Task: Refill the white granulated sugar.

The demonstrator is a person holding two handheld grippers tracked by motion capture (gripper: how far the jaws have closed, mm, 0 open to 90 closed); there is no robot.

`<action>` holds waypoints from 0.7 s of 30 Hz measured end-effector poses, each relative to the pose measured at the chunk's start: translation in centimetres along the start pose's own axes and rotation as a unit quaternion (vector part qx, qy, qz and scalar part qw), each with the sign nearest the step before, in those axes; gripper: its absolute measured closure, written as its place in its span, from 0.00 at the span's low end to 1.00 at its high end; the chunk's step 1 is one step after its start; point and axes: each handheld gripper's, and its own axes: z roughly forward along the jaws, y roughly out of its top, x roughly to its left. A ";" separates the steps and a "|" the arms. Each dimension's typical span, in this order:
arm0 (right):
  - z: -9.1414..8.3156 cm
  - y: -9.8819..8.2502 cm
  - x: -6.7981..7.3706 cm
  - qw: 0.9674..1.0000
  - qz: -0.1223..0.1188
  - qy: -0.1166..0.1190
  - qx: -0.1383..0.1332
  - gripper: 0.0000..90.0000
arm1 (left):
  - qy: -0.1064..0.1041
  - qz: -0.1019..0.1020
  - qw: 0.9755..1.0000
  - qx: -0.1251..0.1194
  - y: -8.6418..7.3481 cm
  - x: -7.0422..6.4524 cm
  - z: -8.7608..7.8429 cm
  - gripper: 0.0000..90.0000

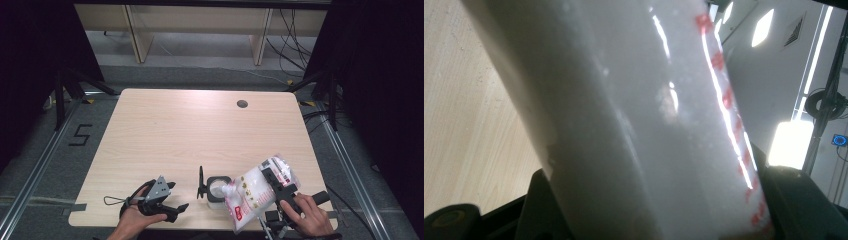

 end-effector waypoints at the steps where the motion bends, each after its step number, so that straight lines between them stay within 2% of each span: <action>1: 0.0 0.0 -0.2 1.000 -0.012 -0.002 -0.005 0.52 | 0.000 0.000 1.000 0.001 0.0 0.0 0.0 0.19; 3: 0.1 0.0 -0.2 1.000 -0.003 -0.003 -0.007 0.52 | 0.000 0.007 1.000 -0.003 0.0 0.1 0.1 0.19; 4: 0.0 0.0 -0.2 1.000 -0.002 -0.005 -0.008 0.52 | 0.001 0.000 1.000 -0.005 -0.1 0.0 0.1 0.19; 6: -0.1 0.0 -0.1 1.000 0.013 0.000 -0.003 0.52 | 0.002 -0.001 1.000 -0.002 0.0 0.0 0.0 0.19; 7: -0.1 0.1 -0.2 1.000 0.008 0.008 0.003 0.52 | 0.000 0.003 1.000 -0.002 0.0 0.1 0.1 0.19; 8: -0.1 0.0 -0.2 1.000 0.009 0.007 0.001 0.52 | -0.003 0.017 1.000 0.002 0.0 0.3 0.0 0.19; 9: -0.1 0.0 -0.3 1.000 0.004 0.005 -0.002 0.52 | -0.001 0.003 1.000 0.002 0.0 0.1 0.0 0.19; 10: -0.1 0.0 -0.3 1.000 0.001 0.003 -0.003 0.52 | -0.003 0.003 1.000 -0.005 0.0 0.0 0.1 0.19; 11: 0.0 0.0 -0.2 1.000 0.006 -0.006 -0.011 0.52 | 0.002 -0.007 1.000 -0.007 0.0 -0.1 0.1 0.19; 13: 0.0 -0.1 -0.1 1.000 0.018 0.001 -0.004 0.52 | -0.003 0.014 1.000 0.003 0.0 0.2 0.0 0.19; 15: -0.1 -0.1 -0.1 1.000 0.013 0.001 -0.003 0.52 | 0.001 0.013 1.000 -0.003 0.0 0.2 0.1 0.19; 16: -0.1 -0.1 -0.1 1.000 0.013 0.001 -0.004 0.52 | 0.001 -0.004 1.000 -0.002 0.0 0.0 0.1 0.19; 17: -0.1 -0.1 0.0 1.000 0.025 0.002 0.000 0.52 | 0.001 0.000 1.000 -0.003 0.0 0.0 0.1 0.19; 18: -0.1 -0.1 0.0 1.000 0.029 0.003 -0.002 0.52 | -0.003 0.017 1.000 0.002 0.0 0.2 0.0 0.19; 19: -0.1 -0.1 0.1 1.000 0.027 0.001 0.000 0.52 | -0.003 0.017 1.000 0.002 0.0 0.2 0.0 0.19; 20: -0.1 -0.1 0.0 1.000 0.025 0.000 -0.001 0.52 | 0.002 -0.002 1.000 0.000 0.0 0.0 0.0 0.19; 21: -0.1 -0.1 0.0 1.000 0.024 0.001 0.001 0.52 | 0.000 -0.002 1.000 -0.003 0.0 0.0 0.0 0.19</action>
